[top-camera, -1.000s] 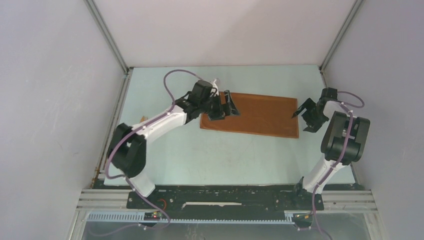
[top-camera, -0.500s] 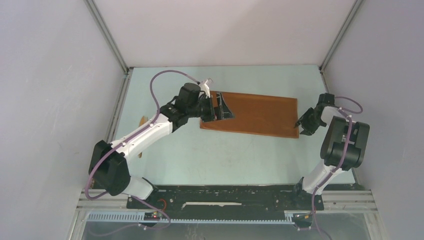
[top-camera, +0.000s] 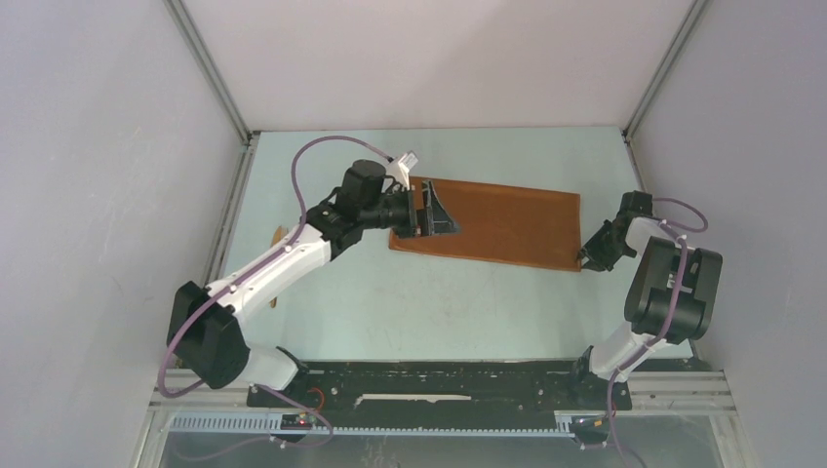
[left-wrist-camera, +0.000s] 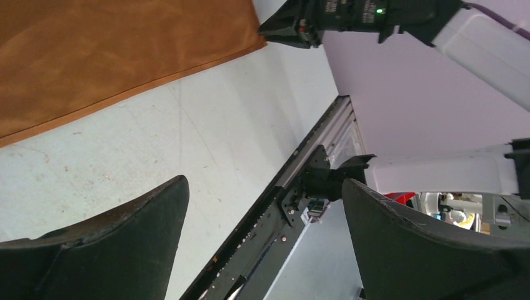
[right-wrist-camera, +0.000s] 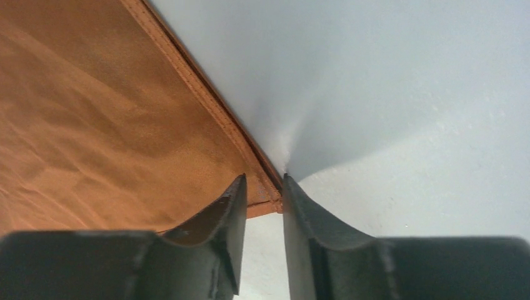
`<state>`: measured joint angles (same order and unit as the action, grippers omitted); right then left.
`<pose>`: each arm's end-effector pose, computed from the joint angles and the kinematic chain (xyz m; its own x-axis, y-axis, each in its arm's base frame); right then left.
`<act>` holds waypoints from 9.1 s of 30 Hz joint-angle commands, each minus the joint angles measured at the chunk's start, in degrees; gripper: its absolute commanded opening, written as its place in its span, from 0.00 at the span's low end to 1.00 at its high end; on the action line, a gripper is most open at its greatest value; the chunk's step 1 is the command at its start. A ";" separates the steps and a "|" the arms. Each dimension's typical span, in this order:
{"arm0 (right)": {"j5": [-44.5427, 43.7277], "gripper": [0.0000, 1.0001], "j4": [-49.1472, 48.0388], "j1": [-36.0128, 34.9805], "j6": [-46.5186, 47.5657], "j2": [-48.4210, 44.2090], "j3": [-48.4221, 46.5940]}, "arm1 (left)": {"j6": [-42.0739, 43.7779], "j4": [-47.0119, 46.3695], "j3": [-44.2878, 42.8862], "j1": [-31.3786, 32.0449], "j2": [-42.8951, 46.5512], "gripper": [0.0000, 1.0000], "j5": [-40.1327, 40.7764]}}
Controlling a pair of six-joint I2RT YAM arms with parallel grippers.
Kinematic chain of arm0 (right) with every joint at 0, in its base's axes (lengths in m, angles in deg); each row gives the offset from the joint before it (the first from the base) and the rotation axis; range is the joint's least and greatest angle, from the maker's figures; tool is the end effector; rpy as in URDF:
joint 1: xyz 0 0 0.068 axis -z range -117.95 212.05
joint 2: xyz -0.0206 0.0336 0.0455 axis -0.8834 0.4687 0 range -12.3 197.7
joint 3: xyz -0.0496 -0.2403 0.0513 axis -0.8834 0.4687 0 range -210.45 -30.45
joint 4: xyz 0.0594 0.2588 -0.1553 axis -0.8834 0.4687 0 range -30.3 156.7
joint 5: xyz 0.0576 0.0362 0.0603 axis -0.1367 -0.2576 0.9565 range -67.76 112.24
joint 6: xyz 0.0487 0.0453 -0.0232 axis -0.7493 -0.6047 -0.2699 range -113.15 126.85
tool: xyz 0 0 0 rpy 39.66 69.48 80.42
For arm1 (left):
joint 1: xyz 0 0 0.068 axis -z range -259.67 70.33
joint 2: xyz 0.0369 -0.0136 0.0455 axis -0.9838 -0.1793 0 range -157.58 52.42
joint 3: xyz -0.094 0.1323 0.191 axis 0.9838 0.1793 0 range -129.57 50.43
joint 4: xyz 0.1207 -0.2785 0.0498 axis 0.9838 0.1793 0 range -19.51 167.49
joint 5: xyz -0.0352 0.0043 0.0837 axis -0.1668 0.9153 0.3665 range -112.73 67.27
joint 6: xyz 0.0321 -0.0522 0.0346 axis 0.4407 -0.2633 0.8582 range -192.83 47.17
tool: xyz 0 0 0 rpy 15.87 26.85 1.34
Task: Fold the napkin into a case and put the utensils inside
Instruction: Smooth out the rectangle-folded napkin at the center of the board, then pick up the rectangle-folded napkin from the center of the board, then fold the rectangle-folded napkin at the center of the board.
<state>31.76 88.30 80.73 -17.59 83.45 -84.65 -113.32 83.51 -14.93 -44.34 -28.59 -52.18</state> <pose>0.3329 -0.1024 0.0804 -0.7025 0.6683 -0.2448 0.6078 0.7423 0.2821 0.3020 -0.2488 0.2706 -0.8532 -0.0883 -0.5141 0.3964 0.5307 -0.7491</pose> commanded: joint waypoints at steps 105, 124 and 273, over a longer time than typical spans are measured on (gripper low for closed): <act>-18.84 0.00 21.69 0.52 14.09 8.38 -18.23 | -1.08 -4.58 3.58 -8.09 2.17 0.99 -14.98; -21.88 0.00 24.78 -11.27 13.12 8.45 -24.02 | -0.91 -4.58 3.78 -8.26 2.36 0.99 -15.02; 42.45 0.67 -39.62 -24.77 -25.00 20.94 -5.33 | 1.28 1.19 2.38 -9.73 -3.34 0.97 -5.36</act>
<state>72.04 57.53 55.59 -37.40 102.90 -90.92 -113.30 84.10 -10.80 -54.31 -33.55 -58.63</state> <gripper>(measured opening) 0.685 0.976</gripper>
